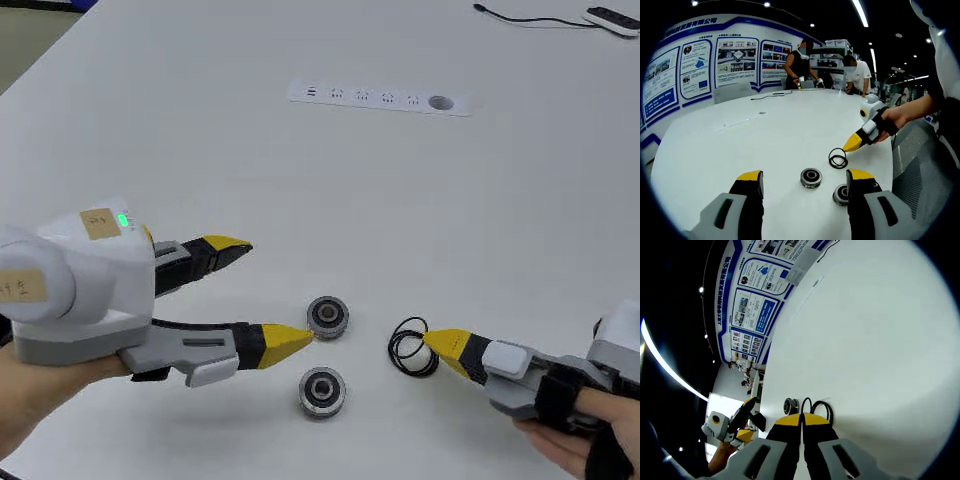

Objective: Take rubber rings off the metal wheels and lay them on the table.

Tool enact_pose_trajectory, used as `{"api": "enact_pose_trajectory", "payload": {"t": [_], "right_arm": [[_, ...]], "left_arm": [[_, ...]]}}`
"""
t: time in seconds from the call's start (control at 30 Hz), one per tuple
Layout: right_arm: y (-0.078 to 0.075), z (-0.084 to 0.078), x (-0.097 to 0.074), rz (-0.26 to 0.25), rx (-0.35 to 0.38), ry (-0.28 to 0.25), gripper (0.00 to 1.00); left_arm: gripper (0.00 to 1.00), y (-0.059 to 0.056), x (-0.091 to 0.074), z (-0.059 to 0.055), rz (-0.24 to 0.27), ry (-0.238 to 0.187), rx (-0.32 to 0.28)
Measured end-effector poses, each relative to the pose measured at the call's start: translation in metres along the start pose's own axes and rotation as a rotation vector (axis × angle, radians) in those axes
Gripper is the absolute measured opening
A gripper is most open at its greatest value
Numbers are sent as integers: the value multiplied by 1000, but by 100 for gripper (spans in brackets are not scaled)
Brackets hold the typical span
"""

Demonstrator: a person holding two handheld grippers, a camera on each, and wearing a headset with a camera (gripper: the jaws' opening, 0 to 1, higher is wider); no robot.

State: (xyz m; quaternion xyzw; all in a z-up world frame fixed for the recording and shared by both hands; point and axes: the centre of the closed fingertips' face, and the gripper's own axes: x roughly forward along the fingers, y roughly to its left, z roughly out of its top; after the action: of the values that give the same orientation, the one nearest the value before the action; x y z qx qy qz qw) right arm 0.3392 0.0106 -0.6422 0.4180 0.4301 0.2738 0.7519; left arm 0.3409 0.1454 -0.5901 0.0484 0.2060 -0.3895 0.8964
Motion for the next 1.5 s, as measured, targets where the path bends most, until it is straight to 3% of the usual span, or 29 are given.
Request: {"api": "enact_pose_trajectory", "payload": {"t": [0.1, 0.23, 0.37, 0.53, 0.8, 1.03, 1.17, 1.27, 1.37, 1.5], "right_arm": [[-3, -2, -2, -18, -7, 6, 2], [-12, -3, -4, -77, -41, 7, 2], [-14, -5, -4, -97, -71, 11, 2], [-18, -5, -6, -143, -172, 32, 6], [-22, -2, -11, -177, -257, 29, 9], [-27, 20, -25, -203, -451, -56, 15], [-23, 30, -33, -215, -659, -87, 22], [-21, 38, -40, -232, -771, -109, 25], [-18, 40, -46, -236, -832, -117, 29], [-16, 40, -52, -224, -830, -128, 36]], "left_arm": [[70, -1, -2, -4, 12, 0, -15], [71, -5, -4, -8, 16, 3, -26], [72, -8, -5, -9, 18, -1, -33], [72, -8, -7, -9, 30, -9, -44], [72, -8, -14, -14, 48, -4, -51], [72, -3, -20, -11, 80, -26, -66], [73, 0, -23, -7, 102, -46, -77], [74, 0, -25, -6, 114, -49, -71], [78, 3, -29, -7, 142, -47, -67], [80, 5, -36, -7, 171, -55, -69]]}}
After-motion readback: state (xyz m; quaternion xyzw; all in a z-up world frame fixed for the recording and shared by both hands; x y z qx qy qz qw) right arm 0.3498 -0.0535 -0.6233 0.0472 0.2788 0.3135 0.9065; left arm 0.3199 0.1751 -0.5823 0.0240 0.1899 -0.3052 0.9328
